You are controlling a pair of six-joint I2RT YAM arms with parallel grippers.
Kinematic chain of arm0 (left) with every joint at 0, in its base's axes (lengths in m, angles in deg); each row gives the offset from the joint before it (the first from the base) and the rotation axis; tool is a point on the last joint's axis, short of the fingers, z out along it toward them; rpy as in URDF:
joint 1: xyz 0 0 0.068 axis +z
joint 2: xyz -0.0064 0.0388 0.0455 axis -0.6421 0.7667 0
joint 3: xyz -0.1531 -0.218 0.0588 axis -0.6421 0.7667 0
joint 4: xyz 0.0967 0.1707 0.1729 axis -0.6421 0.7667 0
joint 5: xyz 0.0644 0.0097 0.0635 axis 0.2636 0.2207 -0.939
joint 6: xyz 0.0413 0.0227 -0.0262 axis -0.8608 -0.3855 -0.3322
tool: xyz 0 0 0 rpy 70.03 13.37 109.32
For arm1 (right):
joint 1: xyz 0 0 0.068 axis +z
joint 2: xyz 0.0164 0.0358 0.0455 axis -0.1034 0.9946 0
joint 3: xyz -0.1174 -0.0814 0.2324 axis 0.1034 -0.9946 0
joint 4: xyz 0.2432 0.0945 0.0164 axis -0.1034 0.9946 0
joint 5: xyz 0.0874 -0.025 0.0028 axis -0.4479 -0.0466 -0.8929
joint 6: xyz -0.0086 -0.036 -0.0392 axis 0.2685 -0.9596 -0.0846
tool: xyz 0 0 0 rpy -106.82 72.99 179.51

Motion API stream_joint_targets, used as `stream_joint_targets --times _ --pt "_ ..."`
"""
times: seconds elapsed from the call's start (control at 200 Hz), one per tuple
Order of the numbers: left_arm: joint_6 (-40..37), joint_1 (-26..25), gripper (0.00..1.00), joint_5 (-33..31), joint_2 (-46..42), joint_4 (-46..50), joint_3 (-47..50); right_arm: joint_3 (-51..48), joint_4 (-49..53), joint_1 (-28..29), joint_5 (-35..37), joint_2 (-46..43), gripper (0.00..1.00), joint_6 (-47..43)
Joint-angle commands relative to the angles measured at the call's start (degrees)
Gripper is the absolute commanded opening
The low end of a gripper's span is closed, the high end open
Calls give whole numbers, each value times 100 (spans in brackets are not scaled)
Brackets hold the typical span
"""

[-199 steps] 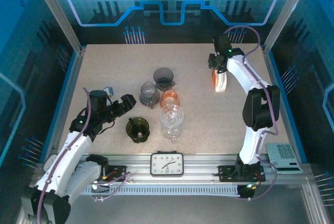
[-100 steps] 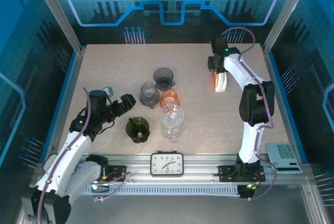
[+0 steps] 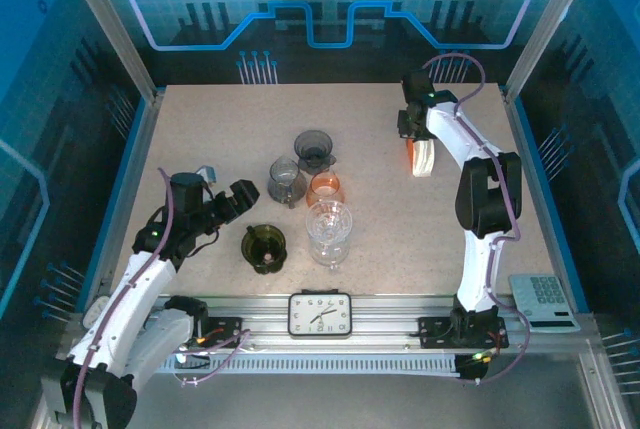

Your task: Place the coffee filter in the dripper

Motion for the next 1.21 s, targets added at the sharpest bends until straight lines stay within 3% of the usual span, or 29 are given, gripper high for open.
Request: stream_joint_targets --times 0.0,0.35,1.201 --pt "-90 47 99 2 -13 -49 44 181 145 49 145 93 19 -79" --pt "-72 65 99 19 3 -65 60 157 128 45 174 41 0 -218" --pt "78 65 99 98 29 -28 10 -350 -57 191 307 -719 0 -468"
